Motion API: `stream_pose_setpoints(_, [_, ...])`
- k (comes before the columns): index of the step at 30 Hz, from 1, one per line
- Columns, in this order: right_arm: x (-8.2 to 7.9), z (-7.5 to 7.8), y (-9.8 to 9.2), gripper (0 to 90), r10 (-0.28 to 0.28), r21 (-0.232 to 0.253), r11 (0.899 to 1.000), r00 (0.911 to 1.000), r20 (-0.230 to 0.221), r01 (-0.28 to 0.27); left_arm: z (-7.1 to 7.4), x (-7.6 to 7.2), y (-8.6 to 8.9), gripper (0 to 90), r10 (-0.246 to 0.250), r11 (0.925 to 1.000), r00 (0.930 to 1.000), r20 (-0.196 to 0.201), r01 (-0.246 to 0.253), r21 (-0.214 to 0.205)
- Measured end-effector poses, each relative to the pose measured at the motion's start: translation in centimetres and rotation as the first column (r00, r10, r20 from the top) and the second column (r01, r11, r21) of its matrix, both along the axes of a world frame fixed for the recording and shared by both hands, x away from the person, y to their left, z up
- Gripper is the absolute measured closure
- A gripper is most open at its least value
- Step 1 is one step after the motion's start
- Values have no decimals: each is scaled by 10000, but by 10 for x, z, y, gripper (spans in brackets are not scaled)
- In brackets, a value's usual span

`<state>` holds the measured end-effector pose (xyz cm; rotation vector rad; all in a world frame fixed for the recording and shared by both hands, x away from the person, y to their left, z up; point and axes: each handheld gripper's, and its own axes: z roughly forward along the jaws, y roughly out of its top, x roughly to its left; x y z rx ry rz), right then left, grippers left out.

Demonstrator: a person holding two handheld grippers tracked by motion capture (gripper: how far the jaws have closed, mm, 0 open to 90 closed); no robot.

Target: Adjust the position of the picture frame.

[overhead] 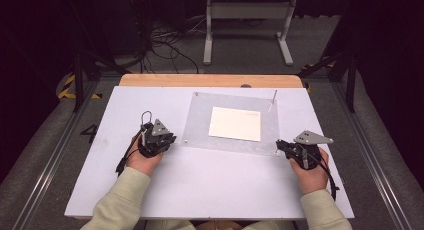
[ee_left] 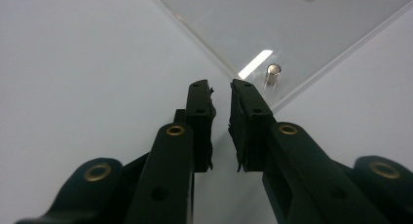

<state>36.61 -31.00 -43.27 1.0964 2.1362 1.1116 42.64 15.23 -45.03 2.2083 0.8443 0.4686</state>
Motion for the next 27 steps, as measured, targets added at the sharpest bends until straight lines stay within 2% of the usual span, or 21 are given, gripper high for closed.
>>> stream_pose_setpoints(1, [0,0,0,849,-2,4,10000,10000,0,2,0,0,0,770,0,10000,10000,0,0,0])
stream_pose_setpoints(4, [-1,-1,-1,849,1,50,10000,10000,59,-2,-1,1,-10,760,-395,9990,9990,227,400,-186])
stream_pose_setpoints(8, [-1,-2,-1,849,-44,87,10000,9999,120,43,1,1,-20,764,-929,9955,9942,542,938,-159])
stream_pose_setpoints(13, [-2,-3,-1,848,-45,115,9999,9999,154,44,-5,6,-25,776,-1111,9936,9922,570,1121,-164])
stream_pose_setpoints(14, [-2,-3,-1,848,-56,118,9999,9999,155,54,-7,7,-27,780,-1227,9917,9911,515,1245,-331])
stream_pose_setpoints(16, [-2,-3,-1,848,-61,116,9999,9999,150,59,-11,8,-30,793,-1375,9903,9900,330,1380,-142])
stream_pose_setpoints(17, [-2,-3,-1,848,-63,117,9999,9999,149,62,-11,8,-31,799,-1421,9896,9890,417,1430,-184])
stream_pose_setpoints(19, [-2,-3,0,848,-63,129,9999,9999,145,61,-11,8,-30,805,-1420,9897,9890,407,1426,-114])
stream_pose_setpoints(21, [-1,-3,0,848,-79,139,9999,9999,125,77,-10,10,-28,833,-1361,9901,9906,146,1365,-340])
stream_pose_setpoints(22, [-1,-3,0,848,-79,139,9999,9999,125,77,-10,10,-28,835,-1361,9901,9906,146,1365,-340])
stream_pose_setpoints(27, [-1,-2,-1,848,-54,136,9999,10000,61,54,-4,0,-28,834,-1754,9843,9840,-312,1758,120])
